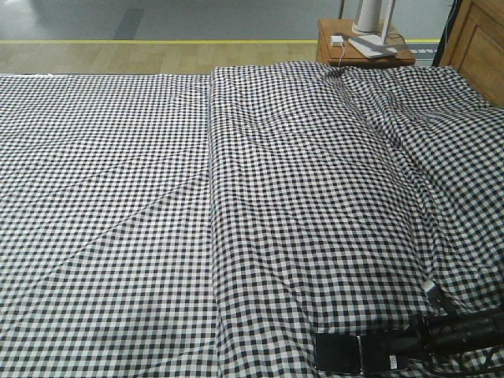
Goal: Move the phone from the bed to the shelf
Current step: 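Close the right gripper on the phone's edge, then lift the phone off the bed with the right gripper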
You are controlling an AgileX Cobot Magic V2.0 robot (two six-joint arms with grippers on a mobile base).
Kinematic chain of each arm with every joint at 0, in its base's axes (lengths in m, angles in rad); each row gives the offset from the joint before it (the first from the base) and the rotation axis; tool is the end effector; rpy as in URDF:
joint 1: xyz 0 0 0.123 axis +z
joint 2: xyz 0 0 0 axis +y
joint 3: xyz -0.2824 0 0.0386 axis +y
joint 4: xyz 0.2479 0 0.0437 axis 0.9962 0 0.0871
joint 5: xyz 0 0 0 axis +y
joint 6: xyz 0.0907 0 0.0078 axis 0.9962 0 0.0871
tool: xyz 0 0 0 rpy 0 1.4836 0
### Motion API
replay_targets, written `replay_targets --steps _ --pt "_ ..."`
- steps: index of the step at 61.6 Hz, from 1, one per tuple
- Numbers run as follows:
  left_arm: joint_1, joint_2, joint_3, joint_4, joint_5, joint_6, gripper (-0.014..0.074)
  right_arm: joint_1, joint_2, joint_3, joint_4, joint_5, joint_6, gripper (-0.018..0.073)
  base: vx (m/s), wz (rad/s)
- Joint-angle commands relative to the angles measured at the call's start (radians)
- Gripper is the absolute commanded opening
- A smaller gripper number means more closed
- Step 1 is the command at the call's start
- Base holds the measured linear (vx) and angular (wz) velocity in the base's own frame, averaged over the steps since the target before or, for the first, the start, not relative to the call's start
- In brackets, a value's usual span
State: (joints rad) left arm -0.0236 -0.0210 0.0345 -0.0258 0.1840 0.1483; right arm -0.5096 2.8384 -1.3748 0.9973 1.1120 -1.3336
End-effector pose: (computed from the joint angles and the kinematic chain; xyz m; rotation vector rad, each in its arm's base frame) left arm 0.0558 -0.0017 0.1859 0.1266 1.6768 0.0708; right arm 0.3087 -0.0939 -0.1193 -0.1025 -2.7382 -1.5218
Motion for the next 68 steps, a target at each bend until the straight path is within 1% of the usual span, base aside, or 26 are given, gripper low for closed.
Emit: replay_targets --steps 1,9,19,30,36,41,48,58,68 --pt "0.001 -0.004 -0.023 -0.009 -0.072 -0.006 0.0001 -0.002 -0.055 -0.005 -0.004 0.103 -0.028 -0.0012 0.00 0.00" --pt "0.001 -0.004 -0.023 -0.009 -0.072 -0.006 0.0001 -0.002 -0.061 -0.009 0.006 0.177 -0.046 -0.0010 0.00 0.00" --pt "0.001 -0.004 -0.023 -0.009 -0.072 -0.006 0.0001 -0.002 -0.102 -0.008 0.003 0.176 -0.004 -0.0009 0.00 0.00" --pt "0.001 -0.004 -0.023 -0.009 -0.072 -0.006 0.0001 -0.002 -0.211 0.004 -0.011 0.176 0.023 -0.0009 0.00 0.00" --pt "0.001 -0.004 -0.023 -0.009 -0.072 -0.006 0.0001 -0.002 -0.299 0.045 -0.009 0.176 0.023 -0.0008 0.00 0.00" --pt "0.001 -0.004 -0.023 -0.009 -0.072 -0.006 0.0001 -0.001 -0.387 0.098 0.017 0.177 0.019 -0.0006 0.00 0.00" --pt "0.001 -0.004 -0.023 -0.009 -0.072 -0.006 0.0001 0.009 -0.520 0.191 0.042 0.177 -0.018 -0.0005 0.00 0.00" --pt "0.001 -0.004 -0.023 -0.009 -0.072 -0.006 0.0001 0.048 -0.730 0.303 0.076 0.177 -0.041 -0.0003 0.00 0.00" --pt "0.001 -0.004 -0.023 -0.009 -0.072 -0.006 0.0001 0.144 -0.923 0.336 0.117 0.176 -0.048 -0.0003 0.00 0.00"
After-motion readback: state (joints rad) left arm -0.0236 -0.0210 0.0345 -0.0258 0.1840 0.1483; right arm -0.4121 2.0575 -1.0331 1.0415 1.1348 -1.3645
